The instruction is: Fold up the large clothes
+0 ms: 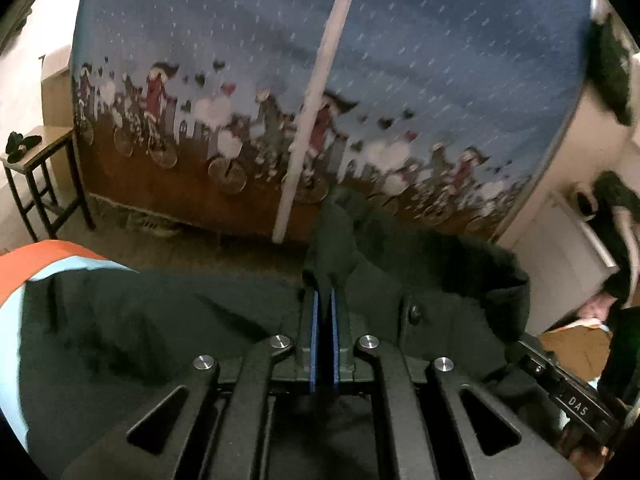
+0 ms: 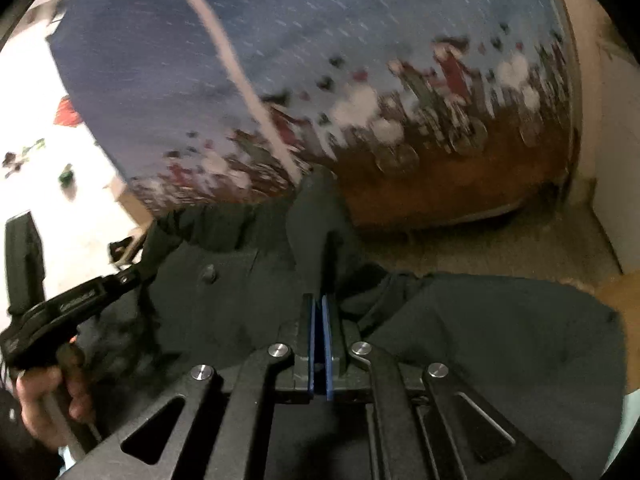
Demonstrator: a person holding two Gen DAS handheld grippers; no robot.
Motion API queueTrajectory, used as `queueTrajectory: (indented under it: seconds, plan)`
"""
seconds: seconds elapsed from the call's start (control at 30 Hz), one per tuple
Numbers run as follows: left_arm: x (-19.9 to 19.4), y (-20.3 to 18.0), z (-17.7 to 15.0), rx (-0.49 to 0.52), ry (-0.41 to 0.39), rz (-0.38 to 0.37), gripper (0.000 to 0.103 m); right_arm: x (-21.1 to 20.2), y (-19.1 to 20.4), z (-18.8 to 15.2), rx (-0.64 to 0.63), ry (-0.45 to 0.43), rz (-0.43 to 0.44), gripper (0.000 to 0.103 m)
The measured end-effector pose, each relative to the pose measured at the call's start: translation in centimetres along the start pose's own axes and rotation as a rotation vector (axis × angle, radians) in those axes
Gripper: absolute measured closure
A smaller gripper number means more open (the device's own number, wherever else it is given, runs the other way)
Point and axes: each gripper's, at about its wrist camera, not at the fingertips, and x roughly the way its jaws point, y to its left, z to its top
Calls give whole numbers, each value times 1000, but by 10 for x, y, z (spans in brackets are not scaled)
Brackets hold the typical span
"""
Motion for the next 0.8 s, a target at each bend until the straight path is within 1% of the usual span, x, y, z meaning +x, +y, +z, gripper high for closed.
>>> queueTrajectory:
  seconds: [0.07, 0.13, 0.17, 0.3, 0.37, 0.43, 0.57, 0.63, 0.67, 0.73, 0.8]
  plan:
    - [-27, -1, -7, 8, -35, -35, 100, -26, 16, -8, -109, -36, 8, 99]
    - [-53, 1, -18, 13, -64, -67, 100, -54, 37, -23, -260, -84, -6, 99]
    - [-63, 3, -23, 9, -72, -81, 100, -62, 44, -30, -312, -95, -14, 99]
    - [-91, 7, -47, 8, -65, -110, 100, -85, 81, -67, -599, -105, -84, 100]
    - [-100, 9, -60, 13, -52, -114, 101, -88, 96, -90, -758, -79, -124, 100]
    - [-102, 13, -72, 20, -33, -109, 101, -84, 105, -109, -891, -60, -167, 100]
    - [-94, 18, -92, 28, 8, -80, 101, -62, 114, -142, -1119, 0, -234, 100]
    - [-88, 17, -100, 47, 24, -60, 102, -46, 114, -156, -1197, 37, -252, 101]
    - [-87, 17, -103, 57, 32, -57, 102, -41, 113, -158, -1207, 49, -255, 101]
    - [-87, 19, -107, 69, 49, -53, 102, -29, 108, -160, -1190, 75, -254, 101]
    - [-97, 16, -110, 118, 50, -34, 102, -20, 103, -159, -1177, 90, -253, 101]
